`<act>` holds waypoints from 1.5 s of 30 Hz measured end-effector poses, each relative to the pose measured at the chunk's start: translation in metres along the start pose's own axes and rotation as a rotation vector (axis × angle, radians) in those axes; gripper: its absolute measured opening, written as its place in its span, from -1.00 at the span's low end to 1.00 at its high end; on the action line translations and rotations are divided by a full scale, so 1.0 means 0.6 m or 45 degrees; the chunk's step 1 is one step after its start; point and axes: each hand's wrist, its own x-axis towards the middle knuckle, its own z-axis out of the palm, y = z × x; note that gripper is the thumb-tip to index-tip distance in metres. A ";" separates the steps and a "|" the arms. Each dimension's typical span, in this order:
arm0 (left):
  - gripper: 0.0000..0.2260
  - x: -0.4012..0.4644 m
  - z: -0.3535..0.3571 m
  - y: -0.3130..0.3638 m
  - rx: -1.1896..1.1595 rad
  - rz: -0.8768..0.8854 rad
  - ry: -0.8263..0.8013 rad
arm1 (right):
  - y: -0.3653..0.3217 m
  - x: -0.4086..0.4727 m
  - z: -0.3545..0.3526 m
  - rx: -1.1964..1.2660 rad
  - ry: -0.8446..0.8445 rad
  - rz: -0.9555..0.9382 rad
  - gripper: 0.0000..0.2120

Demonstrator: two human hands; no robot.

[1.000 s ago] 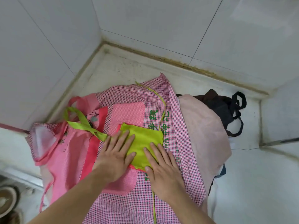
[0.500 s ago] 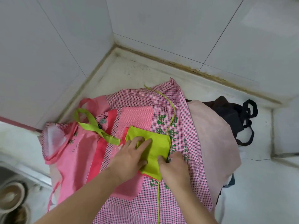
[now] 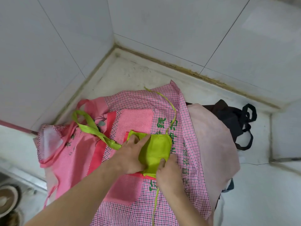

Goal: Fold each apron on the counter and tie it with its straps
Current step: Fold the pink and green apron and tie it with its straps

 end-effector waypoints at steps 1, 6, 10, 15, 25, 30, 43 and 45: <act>0.11 0.000 -0.001 0.000 0.015 0.002 0.002 | 0.001 0.000 0.001 0.032 -0.034 0.017 -0.85; 0.23 0.014 -0.015 -0.009 0.021 0.025 -0.057 | 0.007 -0.006 -0.005 0.016 -0.180 -0.013 -0.62; 0.16 0.017 -0.025 -0.010 -0.101 0.015 -0.056 | -0.007 -0.022 0.004 -0.131 -0.020 -0.068 -0.58; -0.75 -0.004 -0.050 0.001 -1.347 -0.049 0.029 | -0.047 -0.050 0.028 -0.199 -0.027 -0.397 -0.33; -0.78 0.014 -0.024 -0.048 -0.899 -0.172 0.435 | -0.034 -0.065 0.088 -0.624 -0.120 -0.791 -0.31; -0.84 0.000 -0.016 -0.029 -0.621 -0.210 0.672 | -0.003 -0.070 0.094 -0.697 -0.193 -0.791 -0.23; -0.39 -0.052 0.065 -0.111 0.568 0.285 0.347 | 0.014 0.068 0.067 -0.881 -0.205 -0.958 -0.37; -0.38 -0.061 0.076 -0.114 0.630 0.273 0.355 | 0.016 0.070 0.065 -0.901 -0.233 -0.953 -0.37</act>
